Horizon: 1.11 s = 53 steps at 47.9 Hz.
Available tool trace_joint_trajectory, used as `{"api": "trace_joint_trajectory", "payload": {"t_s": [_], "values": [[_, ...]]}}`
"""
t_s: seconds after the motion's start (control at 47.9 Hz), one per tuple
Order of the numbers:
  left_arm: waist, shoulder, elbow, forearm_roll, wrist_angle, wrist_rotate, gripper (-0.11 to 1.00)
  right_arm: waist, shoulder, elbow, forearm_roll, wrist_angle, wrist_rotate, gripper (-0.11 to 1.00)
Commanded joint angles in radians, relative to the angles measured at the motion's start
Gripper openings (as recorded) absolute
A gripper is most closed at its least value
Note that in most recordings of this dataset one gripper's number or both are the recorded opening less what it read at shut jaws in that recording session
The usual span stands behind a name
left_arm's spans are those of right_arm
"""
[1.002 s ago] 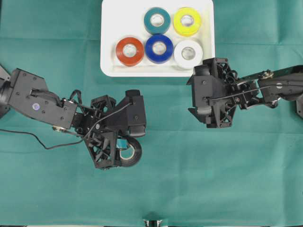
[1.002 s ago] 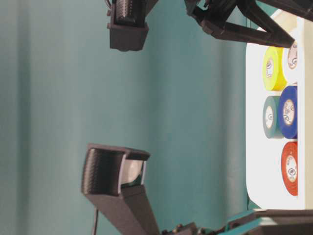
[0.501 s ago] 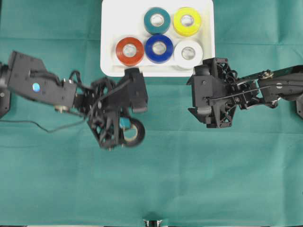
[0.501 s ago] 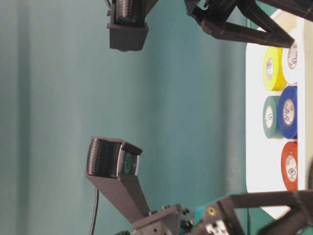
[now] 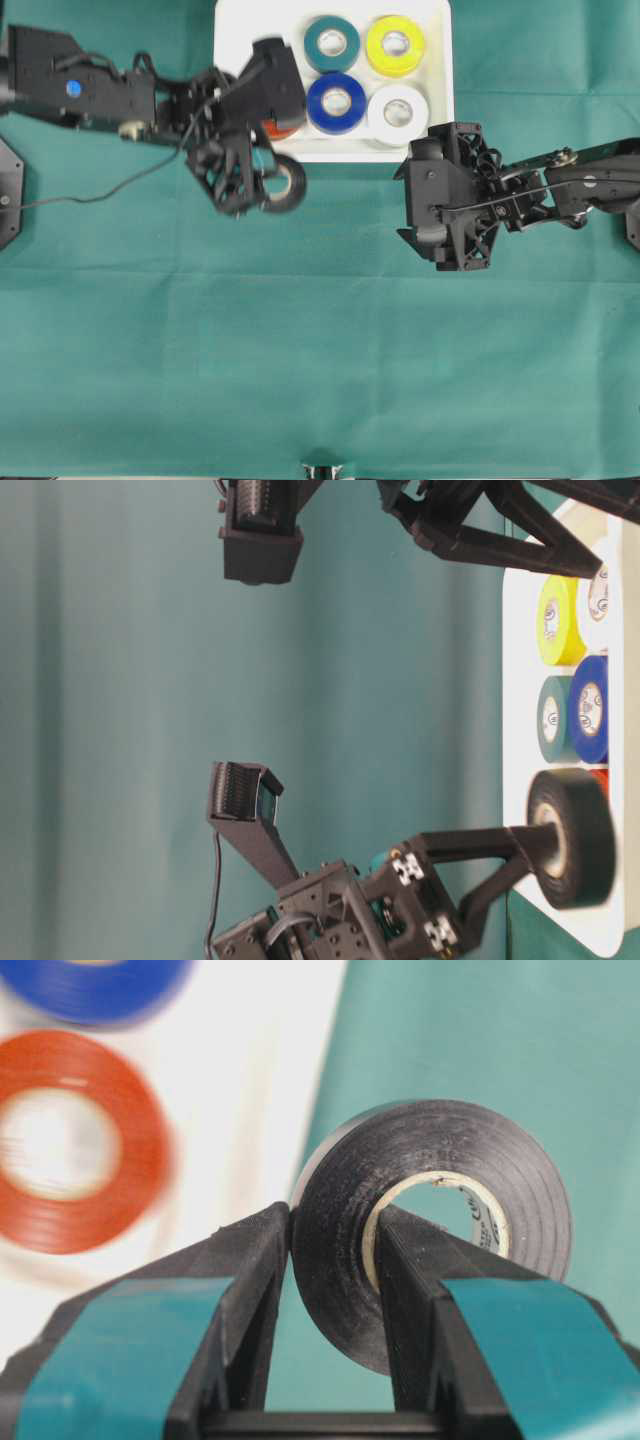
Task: Put the tape alternately from left to right into the white case.
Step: 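Lift the black roll and carry it into the tray's top left, then release the black roll in the tray and withdraw the left gripper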
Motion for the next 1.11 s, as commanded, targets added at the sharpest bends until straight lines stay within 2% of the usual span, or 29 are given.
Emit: {"api": "trace_joint_trajectory", "payload": {"t_s": [0.0, 0.23, 0.626, 0.856, 1.085], "values": [[0.044, -0.017, -0.017, 0.003, -0.014, 0.012, 0.25, 0.002, -0.026, -0.009, 0.003, -0.006, 0.002, 0.72], [0.137, -0.014, -0.009, 0.003, -0.052, 0.049, 0.25, 0.002, -0.026, -0.009, 0.003, -0.006, 0.002, 0.72], [0.267, -0.014, 0.018, 0.003, -0.112, 0.052, 0.25, 0.002, -0.026, -0.012, 0.005, -0.006, 0.002, 0.72], [0.316, -0.006, 0.025, 0.003, -0.141, 0.052, 0.25, 0.002, -0.026, -0.012, 0.003, -0.006, 0.002, 0.72], [0.334, 0.072, -0.006, 0.003, -0.144, 0.075, 0.25, 0.002, -0.026, -0.014, 0.005, -0.002, 0.003, 0.72]]}}
